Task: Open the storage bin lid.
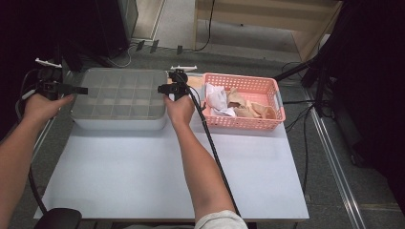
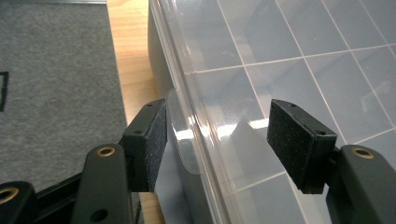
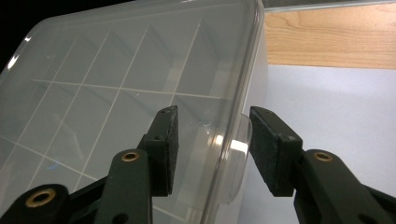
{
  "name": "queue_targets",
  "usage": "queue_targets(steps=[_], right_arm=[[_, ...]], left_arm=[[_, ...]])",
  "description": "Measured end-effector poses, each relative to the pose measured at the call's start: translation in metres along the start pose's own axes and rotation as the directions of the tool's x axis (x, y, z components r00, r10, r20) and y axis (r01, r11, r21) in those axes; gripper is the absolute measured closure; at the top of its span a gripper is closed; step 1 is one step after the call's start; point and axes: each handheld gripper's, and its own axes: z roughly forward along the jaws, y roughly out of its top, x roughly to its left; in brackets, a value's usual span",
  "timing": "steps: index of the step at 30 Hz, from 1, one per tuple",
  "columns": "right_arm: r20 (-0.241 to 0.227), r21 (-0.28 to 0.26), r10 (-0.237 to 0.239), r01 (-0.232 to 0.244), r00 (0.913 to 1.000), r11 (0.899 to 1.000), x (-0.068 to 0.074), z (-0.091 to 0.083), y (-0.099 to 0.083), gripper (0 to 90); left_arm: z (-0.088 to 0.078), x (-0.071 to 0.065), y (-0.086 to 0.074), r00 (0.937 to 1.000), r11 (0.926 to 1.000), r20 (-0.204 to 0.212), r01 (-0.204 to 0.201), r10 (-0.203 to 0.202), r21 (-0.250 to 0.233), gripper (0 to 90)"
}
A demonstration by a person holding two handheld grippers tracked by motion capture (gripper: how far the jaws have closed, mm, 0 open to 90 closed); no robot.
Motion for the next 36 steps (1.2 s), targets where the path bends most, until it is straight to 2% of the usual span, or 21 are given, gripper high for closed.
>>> queue_targets(steps=[3, 6, 9, 12, 15, 16, 17, 20, 23, 29, 31, 32, 34, 36], right_arm=[[-0.009, 0.004, -0.002, 0.002, 1.0, 1.0, 0.0, 0.003, 0.001, 51.8], [-0.028, 0.011, 0.021, -0.021, 0.9994, 1.0, -0.002, 0.006, 0.001, 50.1], [-0.037, 0.012, 0.015, -0.014, 0.9992, 1.0, -0.003, 0.007, 0.002, 50.2], [-0.061, 0.048, 0.051, -0.048, 0.9968, 0.998, -0.006, 0.007, 0.006, 50.3], [-0.059, 0.069, 0.063, -0.059, 0.9963, 0.996, -0.006, 0.007, 0.008, 51.4], [-0.053, 0.085, 0.084, -0.08, 0.9951, 0.993, -0.005, 0.006, 0.01, 51.9], [-0.052, 0.082, 0.085, -0.081, 0.995, 0.993, -0.005, 0.007, 0.01, 52.0], [-0.054, 0.088, 0.106, -0.101, 0.9929, 0.991, -0.006, 0.007, 0.009, 51.6], [-0.073, 0.087, 0.104, -0.098, 0.9919, 0.991, -0.009, 0.007, 0.009, 52.1], [-0.05, 0.098, 0.126, -0.121, 0.9908, 0.988, -0.006, 0.005, 0.01, 53.2], [-0.056, 0.097, 0.114, -0.108, 0.9919, 0.989, -0.006, 0.005, 0.009, 53.2], [-0.081, 0.107, 0.115, -0.107, 0.99, 0.989, -0.01, 0.004, 0.009, 55.1], [-0.101, 0.123, 0.144, -0.131, 0.9845, 0.984, -0.015, 0.003, 0.009, 56.6], [-0.099, 0.143, 0.141, -0.126, 0.9851, 0.982, -0.013, 0.001, 0.009, 55.2]], left_arm=[[0.002, 0.001, 0.001, 0.9999, 0.9999, 0.01, 0.011, -0.011, -0.001, 38.7], [0.004, 0.0, 0.001, 0.9996, 0.9997, 0.014, 0.026, -0.026, -0.002, 37.7], [0.004, 0.001, 0.001, 0.9989, 0.9992, 0.025, 0.039, -0.039, 0.001, 37.5], [0.005, 0.002, 0.001, 0.9978, 0.9985, 0.038, 0.055, -0.055, 0.002, 37.8], [0.005, 0.002, 0.001, 0.9976, 0.9982, 0.035, 0.06, -0.06, 0.004, 38.2], [0.006, 0.001, 0.001, 0.9966, 0.997, 0.029, 0.077, -0.077, 0.0, 38.3], [0.005, 0.0, 0.002, 0.9961, 0.9964, 0.026, 0.084, -0.084, 0.006, 38.6], [0.005, 0.0, 0.002, 0.9966, 0.9967, 0.024, 0.079, -0.079, 0.016, 38.7], [0.006, 0.001, 0.002, 0.9947, 0.9953, 0.034, 0.097, -0.097, 0.008, 38.9], [0.006, -0.001, 0.002, 0.9931, 0.9933, 0.024, 0.114, -0.115, 0.018, 38.7], [0.006, 0.0, 0.002, 0.9932, 0.9936, 0.031, 0.112, -0.112, 0.017, 38.9], [0.005, 0.0, 0.001, 0.9928, 0.9934, 0.035, 0.114, -0.115, 0.013, 39.0], [0.005, 0.0, 0.001, 0.9936, 0.9942, 0.037, 0.106, -0.106, 0.018, 38.9], [0.004, 0.001, 0.001, 0.9936, 0.9943, 0.047, 0.101, -0.103, 0.035, 38.5]])
